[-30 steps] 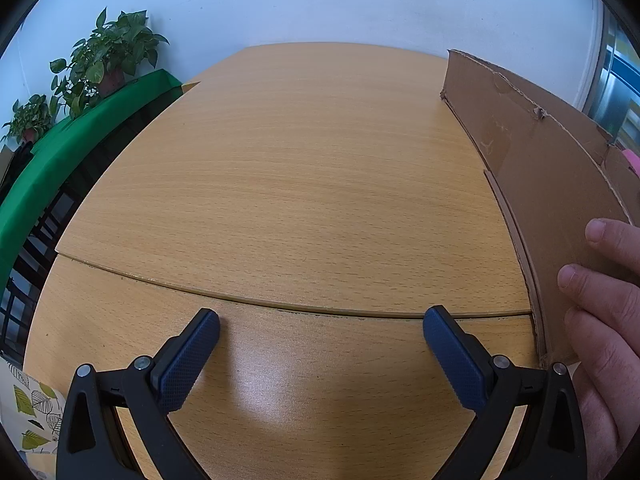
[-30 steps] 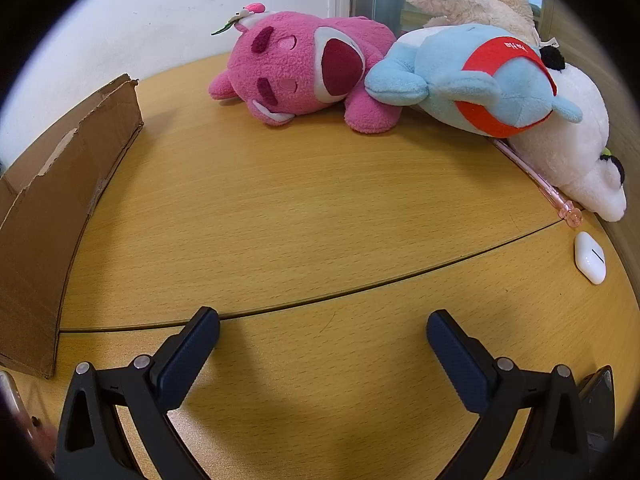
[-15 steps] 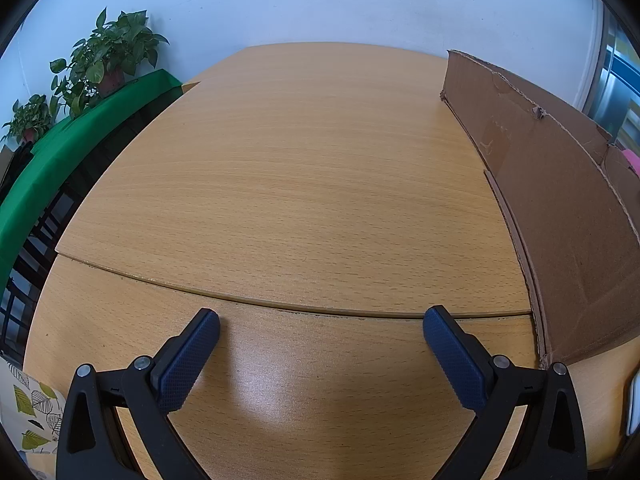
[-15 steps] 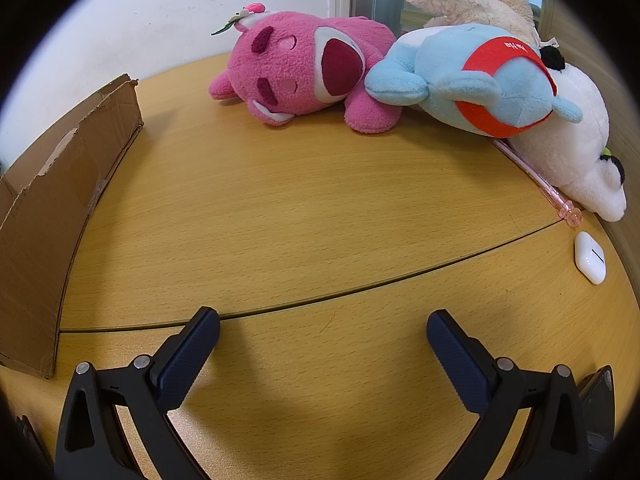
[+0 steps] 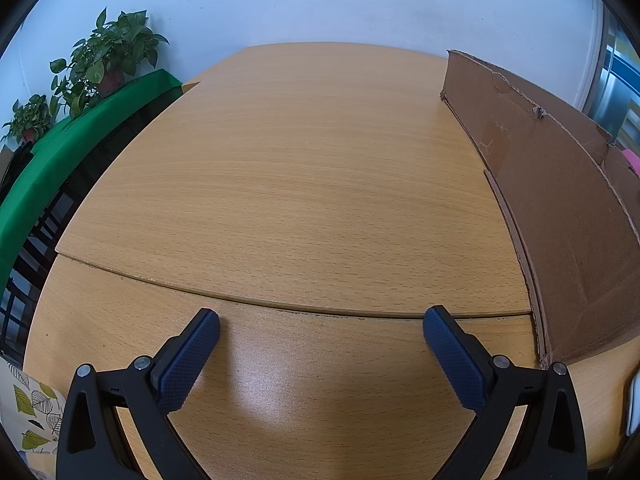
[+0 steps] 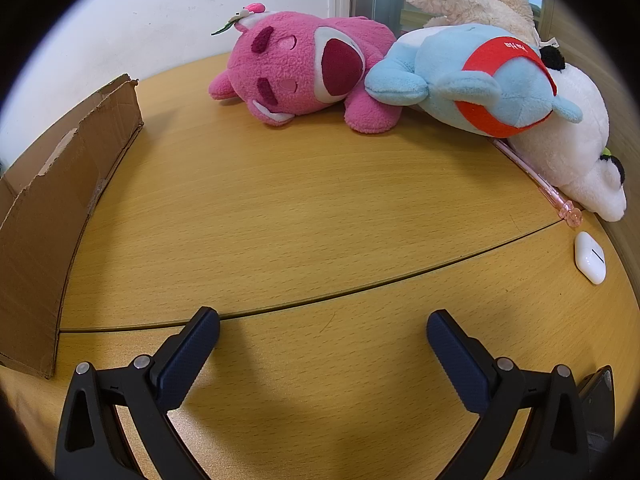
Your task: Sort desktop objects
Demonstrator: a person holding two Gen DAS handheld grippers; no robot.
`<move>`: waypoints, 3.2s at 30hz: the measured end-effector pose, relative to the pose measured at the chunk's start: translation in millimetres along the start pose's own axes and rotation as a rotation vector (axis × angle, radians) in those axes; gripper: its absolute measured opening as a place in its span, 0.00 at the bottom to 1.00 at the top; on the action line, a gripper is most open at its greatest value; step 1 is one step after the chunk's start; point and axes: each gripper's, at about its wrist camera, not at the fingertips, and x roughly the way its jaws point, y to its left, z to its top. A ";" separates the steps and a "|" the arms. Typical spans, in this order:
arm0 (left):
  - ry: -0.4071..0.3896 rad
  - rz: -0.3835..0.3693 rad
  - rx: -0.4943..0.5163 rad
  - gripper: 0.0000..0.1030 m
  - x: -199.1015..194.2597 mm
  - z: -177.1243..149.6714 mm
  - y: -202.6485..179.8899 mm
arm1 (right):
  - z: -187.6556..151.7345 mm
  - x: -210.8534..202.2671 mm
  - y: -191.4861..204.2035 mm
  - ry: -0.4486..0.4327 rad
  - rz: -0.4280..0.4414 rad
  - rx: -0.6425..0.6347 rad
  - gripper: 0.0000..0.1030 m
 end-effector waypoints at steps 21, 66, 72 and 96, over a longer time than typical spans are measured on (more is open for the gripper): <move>-0.001 -0.002 0.006 1.00 -0.2 -0.8 -0.6 | -0.2 -0.4 -0.1 0.000 -0.001 0.000 1.00; 0.374 -0.811 0.021 0.87 -152.8 -137.5 -236.6 | -152.1 -228.2 122.5 -0.208 0.358 -0.535 0.99; 0.313 -0.814 0.023 0.71 -146.2 -132.8 -234.4 | -191.6 -242.4 198.8 -0.129 0.608 -0.635 0.99; 0.165 -0.850 0.063 0.52 -182.9 -114.1 -228.3 | -223.2 -247.4 230.5 -0.046 0.747 -0.593 0.75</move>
